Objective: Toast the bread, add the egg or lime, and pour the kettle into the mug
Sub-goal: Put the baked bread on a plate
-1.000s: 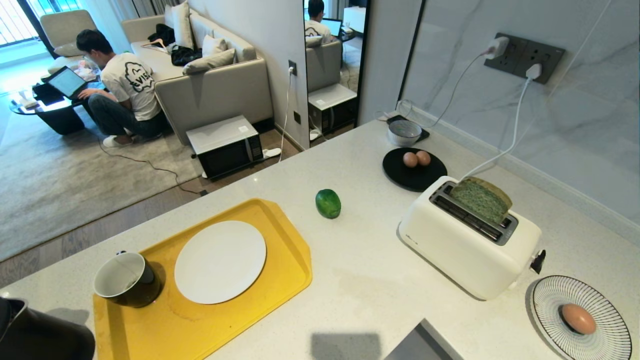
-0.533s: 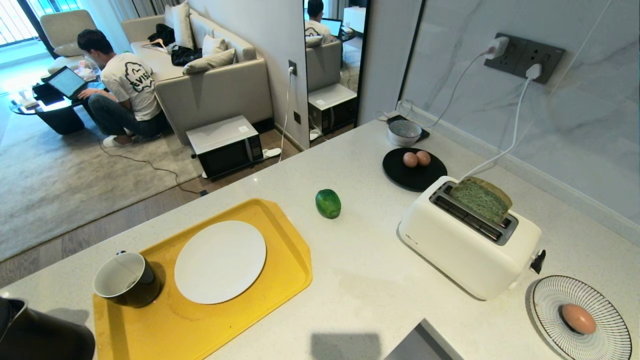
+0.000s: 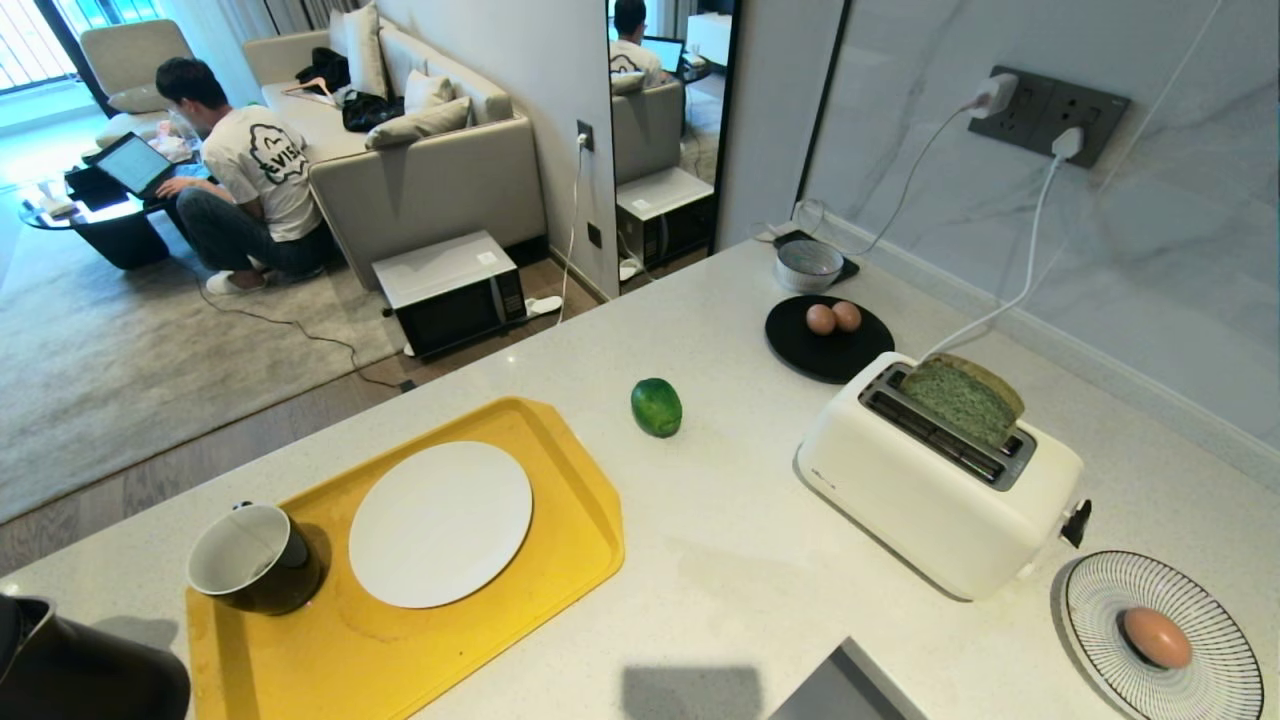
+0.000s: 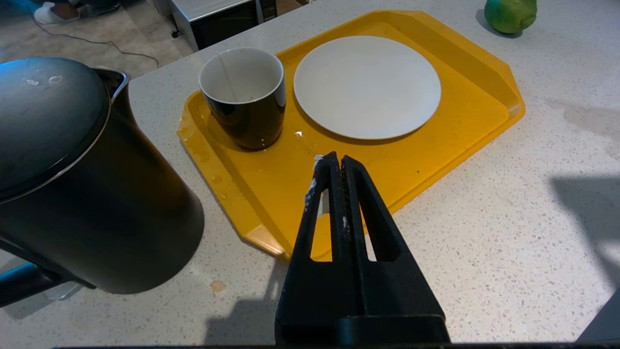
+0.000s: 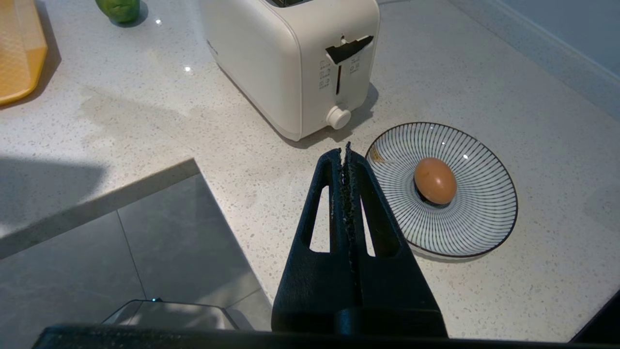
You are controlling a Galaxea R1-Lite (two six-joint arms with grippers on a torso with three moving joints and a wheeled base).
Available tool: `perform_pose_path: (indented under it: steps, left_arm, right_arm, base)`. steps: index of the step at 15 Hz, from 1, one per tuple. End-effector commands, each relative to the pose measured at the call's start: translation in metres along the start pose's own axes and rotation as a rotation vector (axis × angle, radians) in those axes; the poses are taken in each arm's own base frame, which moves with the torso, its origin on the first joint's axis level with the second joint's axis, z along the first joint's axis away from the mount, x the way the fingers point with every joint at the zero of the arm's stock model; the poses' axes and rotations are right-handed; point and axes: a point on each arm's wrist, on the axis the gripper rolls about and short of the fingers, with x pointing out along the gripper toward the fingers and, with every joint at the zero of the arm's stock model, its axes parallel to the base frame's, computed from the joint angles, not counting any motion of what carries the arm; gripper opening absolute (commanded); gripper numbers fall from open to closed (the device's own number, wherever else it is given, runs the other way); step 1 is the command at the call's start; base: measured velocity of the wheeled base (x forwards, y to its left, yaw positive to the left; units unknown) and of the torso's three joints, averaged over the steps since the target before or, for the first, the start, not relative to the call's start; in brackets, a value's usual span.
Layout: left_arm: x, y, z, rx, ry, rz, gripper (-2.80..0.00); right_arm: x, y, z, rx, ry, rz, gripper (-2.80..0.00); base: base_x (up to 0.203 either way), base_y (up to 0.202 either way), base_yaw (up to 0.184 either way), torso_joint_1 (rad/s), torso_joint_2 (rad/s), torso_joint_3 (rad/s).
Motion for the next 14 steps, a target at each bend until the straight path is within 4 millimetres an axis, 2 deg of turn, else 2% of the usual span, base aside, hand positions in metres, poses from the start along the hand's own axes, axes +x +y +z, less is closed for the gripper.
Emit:
perform_pose_path:
  steps: [1, 8, 9, 10, 12, 14]
  left_arm:
    - [0.000, 0.000, 0.000, -0.001, 0.002, 0.001, -2.80]
    - [0.000, 0.000, 0.000, 0.000, 0.002, 0.001, -2.80]
    - [0.000, 0.000, 0.000, 0.000, 0.002, 0.001, -2.80]
    - [0.000, 0.000, 0.000, 0.000, 0.002, 0.001, -2.80]
    - [0.000, 0.000, 0.000, 0.000, 0.001, 0.001, -2.80]
    - [0.000, 0.000, 0.000, 0.000, 0.002, 0.001, -2.80]
  right_arm:
    - [0.000, 0.000, 0.000, -0.004, 0.002, 0.001, -2.80]
    - [0.000, 0.000, 0.000, -0.035, 0.002, -0.008, -2.80]
    - [-0.002, 0.000, 0.006, -0.039, -0.014, -0.013, -2.80]
    - [-0.005, -0.001, 0.022, -0.039, -0.030, -0.015, -2.80]
    - [-0.015, -0.003, 0.068, -0.037, -0.033, -0.009, -2.80]
    - [0.001, -0.004, 0.109, 0.001, 0.069, 0.015, -2.80]
  base:
    - [0.000, 0.000, 0.000, 0.000, 0.00, 0.000]
    - [0.000, 0.000, 0.000, 0.000, 0.00, 0.000]
    - [0.000, 0.000, 0.000, 0.000, 0.00, 0.000]
    - [0.000, 0.000, 0.000, 0.000, 0.00, 0.000]
    - [0.000, 0.000, 0.000, 0.000, 0.00, 0.000]
    - [0.000, 0.000, 0.000, 0.000, 0.00, 0.000]
